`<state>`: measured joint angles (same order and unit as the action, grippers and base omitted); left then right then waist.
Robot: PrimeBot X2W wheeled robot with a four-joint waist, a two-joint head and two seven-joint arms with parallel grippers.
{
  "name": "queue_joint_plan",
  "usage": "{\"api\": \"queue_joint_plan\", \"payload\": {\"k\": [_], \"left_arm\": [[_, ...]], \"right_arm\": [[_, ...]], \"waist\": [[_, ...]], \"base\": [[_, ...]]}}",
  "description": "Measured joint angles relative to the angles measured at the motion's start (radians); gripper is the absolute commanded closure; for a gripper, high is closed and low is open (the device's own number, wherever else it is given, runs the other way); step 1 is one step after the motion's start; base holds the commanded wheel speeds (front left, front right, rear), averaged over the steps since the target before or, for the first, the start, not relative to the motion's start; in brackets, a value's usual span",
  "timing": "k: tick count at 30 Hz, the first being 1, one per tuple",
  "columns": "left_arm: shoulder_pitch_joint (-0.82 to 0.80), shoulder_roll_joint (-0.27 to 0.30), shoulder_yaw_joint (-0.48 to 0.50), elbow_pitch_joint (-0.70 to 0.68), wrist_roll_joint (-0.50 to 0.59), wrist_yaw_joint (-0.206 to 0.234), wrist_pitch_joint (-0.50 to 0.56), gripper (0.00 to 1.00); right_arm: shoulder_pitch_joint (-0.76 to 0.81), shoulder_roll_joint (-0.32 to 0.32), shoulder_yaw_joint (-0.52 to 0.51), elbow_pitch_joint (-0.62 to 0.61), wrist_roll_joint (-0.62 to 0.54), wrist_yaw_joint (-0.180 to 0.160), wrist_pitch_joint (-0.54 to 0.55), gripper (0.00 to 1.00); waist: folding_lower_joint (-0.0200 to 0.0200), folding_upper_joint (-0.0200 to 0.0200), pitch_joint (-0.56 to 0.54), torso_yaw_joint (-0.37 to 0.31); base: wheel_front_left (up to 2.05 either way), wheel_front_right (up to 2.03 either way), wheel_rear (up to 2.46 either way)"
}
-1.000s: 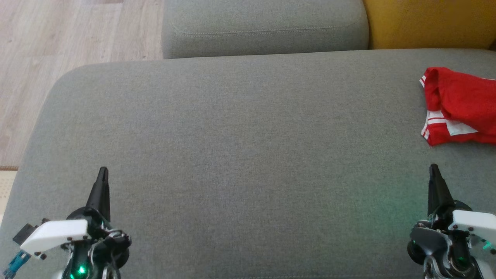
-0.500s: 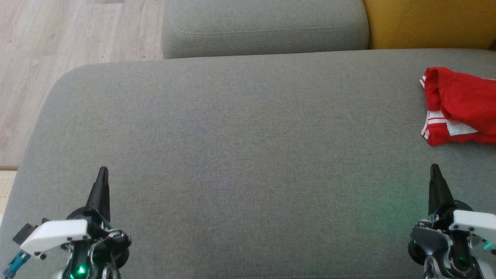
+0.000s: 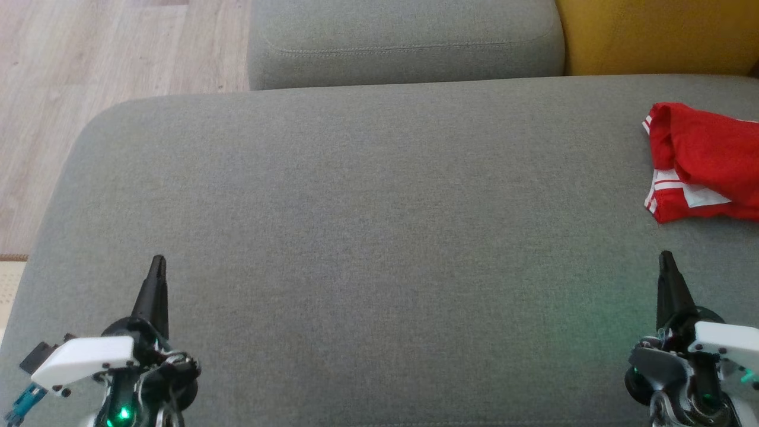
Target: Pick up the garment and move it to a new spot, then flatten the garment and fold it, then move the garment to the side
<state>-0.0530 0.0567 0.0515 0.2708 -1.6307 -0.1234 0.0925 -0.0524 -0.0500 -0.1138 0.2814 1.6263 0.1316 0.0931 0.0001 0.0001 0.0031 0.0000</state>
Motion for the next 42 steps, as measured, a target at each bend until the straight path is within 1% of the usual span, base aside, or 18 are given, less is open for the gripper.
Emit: {"api": "queue_joint_plan", "payload": {"k": [42], "left_arm": [[0.0, -0.004, 0.019, 0.0, 0.003, 0.0, 0.003, 1.0]], "right_arm": [[0.0, 0.002, -0.011, 0.0, -0.003, 0.0, 0.006, 1.0]], "waist": [[-0.0001, 0.0, 0.0, 0.0]], "base": [[0.0, 0.0, 0.0]]}}
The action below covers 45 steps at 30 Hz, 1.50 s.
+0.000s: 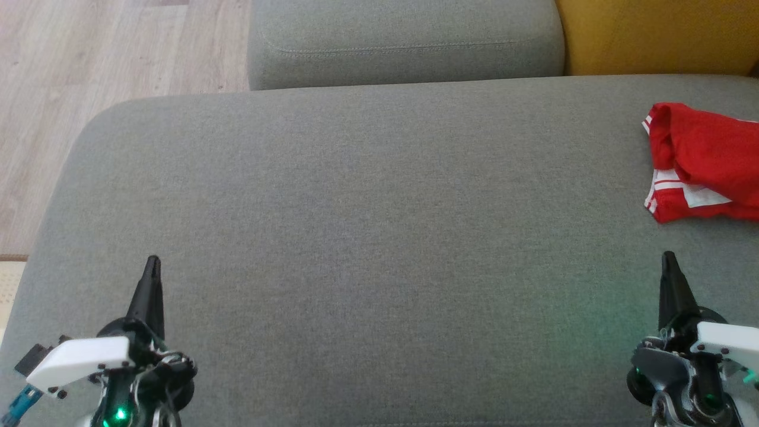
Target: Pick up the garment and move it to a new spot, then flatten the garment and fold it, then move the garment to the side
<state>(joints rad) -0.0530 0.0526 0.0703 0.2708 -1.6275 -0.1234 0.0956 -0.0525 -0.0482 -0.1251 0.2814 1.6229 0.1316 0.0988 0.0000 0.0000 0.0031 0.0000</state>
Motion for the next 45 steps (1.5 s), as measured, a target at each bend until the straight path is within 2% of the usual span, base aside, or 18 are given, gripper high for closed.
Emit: {"api": "queue_joint_plan", "payload": {"k": [45], "left_arm": [[0.0, -0.004, 0.005, 0.0, 0.006, 0.0, 0.008, 1.0]], "right_arm": [[0.0, 0.001, -0.005, 0.0, -0.004, 0.0, 0.007, 1.0]], "waist": [[0.0, 0.0, 0.0, 0.0]], "base": [[0.0, 0.0, 0.0]]}}
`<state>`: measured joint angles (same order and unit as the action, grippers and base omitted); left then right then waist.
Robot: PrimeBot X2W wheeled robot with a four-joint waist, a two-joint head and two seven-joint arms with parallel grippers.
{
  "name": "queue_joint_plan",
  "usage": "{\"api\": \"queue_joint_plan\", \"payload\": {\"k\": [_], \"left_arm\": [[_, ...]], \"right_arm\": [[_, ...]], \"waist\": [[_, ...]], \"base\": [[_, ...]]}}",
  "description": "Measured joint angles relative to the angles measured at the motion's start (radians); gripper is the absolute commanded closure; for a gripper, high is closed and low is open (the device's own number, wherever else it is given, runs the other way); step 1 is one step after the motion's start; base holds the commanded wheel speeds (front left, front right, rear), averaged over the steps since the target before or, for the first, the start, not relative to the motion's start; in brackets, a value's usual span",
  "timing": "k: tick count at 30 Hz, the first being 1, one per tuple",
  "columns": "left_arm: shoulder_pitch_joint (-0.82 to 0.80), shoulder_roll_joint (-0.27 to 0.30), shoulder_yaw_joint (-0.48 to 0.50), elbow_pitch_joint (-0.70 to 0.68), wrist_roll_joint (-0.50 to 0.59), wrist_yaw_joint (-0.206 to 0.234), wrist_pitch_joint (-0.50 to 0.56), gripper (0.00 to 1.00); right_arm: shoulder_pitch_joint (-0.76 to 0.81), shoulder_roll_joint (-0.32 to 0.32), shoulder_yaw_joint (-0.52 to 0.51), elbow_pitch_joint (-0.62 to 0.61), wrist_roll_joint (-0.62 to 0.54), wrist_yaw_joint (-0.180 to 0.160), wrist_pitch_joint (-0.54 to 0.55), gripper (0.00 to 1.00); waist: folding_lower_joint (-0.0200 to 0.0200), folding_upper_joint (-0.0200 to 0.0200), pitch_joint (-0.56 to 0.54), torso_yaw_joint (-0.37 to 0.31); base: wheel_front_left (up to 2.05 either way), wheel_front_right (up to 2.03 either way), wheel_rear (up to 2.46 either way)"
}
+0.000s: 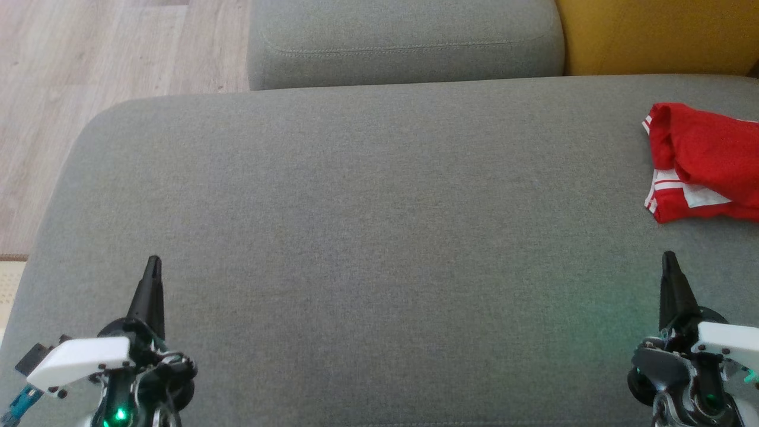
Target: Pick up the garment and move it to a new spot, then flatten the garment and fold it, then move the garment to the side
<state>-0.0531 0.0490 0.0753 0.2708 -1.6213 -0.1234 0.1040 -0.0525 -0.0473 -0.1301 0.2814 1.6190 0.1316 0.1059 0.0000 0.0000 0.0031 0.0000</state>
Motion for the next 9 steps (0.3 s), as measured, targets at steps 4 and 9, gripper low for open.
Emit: {"api": "queue_joint_plan", "payload": {"k": [4, 9], "left_arm": [[0.0, 0.0, 0.0, 0.0, 0.0, 0.0, 0.0, 1.0], [0.0, 0.0, 0.0, 0.0, 0.0, 0.0, 0.0, 1.0]], "right_arm": [[0.0, 0.0, -0.001, 0.0, 0.0, 0.0, 0.0, 1.0], [0.0, 0.0, -0.001, 0.0, 0.0, 0.0, 0.0, 1.0]], "waist": [[0.0, 0.0, 0.0, 0.0], [0.0, 0.0, 0.0, 0.0]], "base": [[0.0, 0.0, 0.0], [0.0, 0.0, 0.0]]}}
